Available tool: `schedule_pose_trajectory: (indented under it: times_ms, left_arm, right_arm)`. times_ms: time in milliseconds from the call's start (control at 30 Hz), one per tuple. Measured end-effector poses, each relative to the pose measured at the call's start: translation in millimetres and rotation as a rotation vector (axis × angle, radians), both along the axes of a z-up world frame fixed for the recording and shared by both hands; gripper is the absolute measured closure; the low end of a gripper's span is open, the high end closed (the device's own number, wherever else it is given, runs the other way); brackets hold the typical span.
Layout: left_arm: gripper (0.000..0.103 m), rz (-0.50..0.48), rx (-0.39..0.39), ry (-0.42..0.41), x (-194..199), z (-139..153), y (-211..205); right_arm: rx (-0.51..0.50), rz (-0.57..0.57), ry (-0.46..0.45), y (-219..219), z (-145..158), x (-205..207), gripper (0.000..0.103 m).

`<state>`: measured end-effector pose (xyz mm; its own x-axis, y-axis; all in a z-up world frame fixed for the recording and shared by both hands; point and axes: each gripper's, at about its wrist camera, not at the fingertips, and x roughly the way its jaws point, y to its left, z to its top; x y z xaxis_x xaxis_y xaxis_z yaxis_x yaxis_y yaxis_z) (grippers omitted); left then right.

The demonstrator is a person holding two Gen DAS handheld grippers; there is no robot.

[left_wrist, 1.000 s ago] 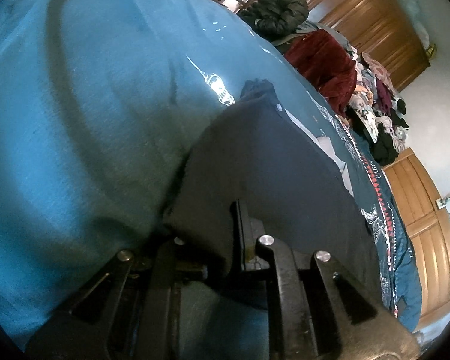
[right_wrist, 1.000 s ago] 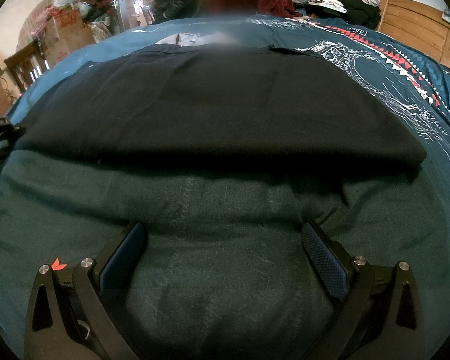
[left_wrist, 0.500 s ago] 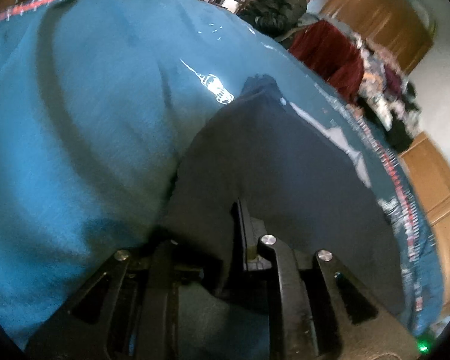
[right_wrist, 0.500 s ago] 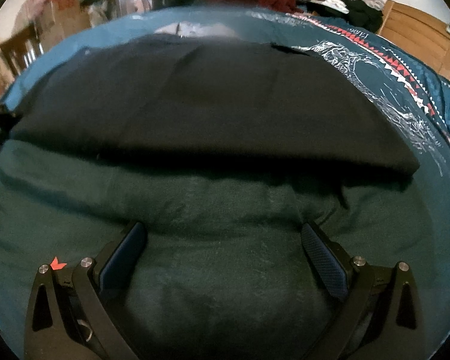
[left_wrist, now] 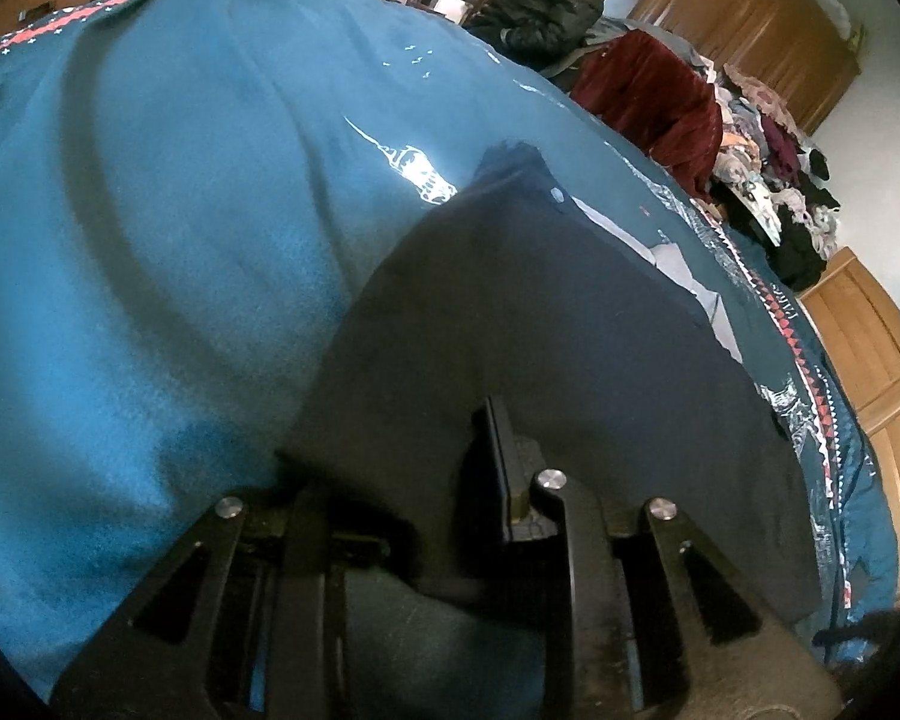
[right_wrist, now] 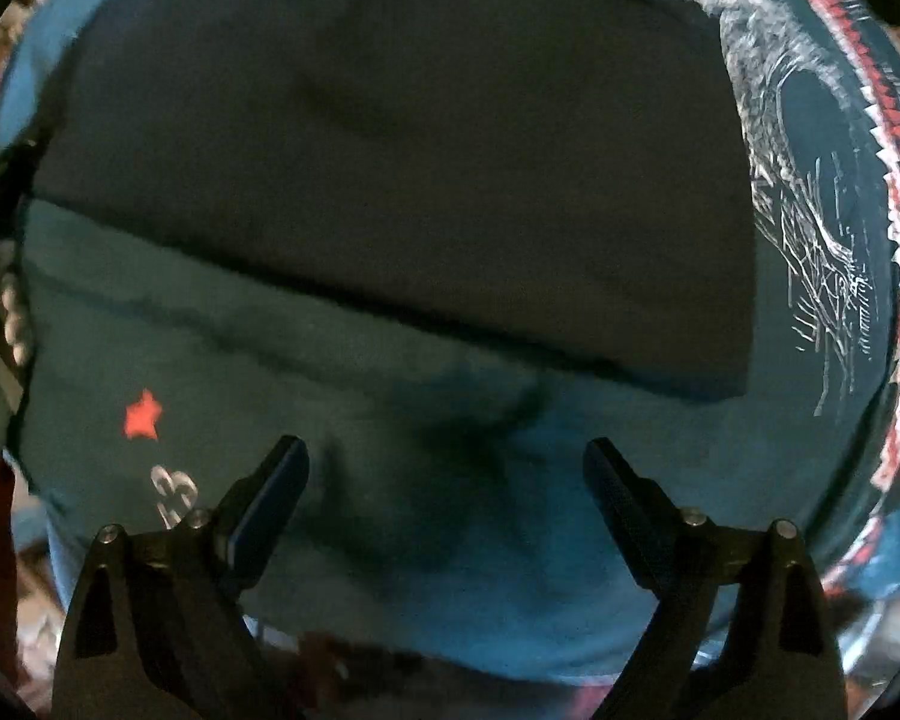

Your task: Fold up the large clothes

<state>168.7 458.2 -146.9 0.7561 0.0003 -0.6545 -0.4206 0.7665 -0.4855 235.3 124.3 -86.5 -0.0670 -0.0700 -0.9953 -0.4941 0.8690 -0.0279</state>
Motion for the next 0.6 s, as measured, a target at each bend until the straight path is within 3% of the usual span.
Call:
schedule_pose_trajectory:
  times_ms: [100, 167, 433, 600]
  left_arm:
    - [0.079, -0.004, -0.007, -0.005, -2, 0, 2]
    - [0.079, -0.005, -0.011, -0.006, -2, 0, 2]
    - [0.077, -0.009, -0.012, -0.008, -2, 1, 0]
    - [0.076, -0.009, -0.011, -0.007, -2, 1, 0]
  right_arm:
    - [-0.062, 0.004, 0.183, -12, -19, 20, 0.009]
    - [-0.108, 0.013, 0.244, -17, -28, 28, 0.009]
    - [-0.158, 0.017, 0.275, -28, -33, 46, 0.009]
    - [-0.152, 0.019, 0.274, -13, -37, 48, 0.009]
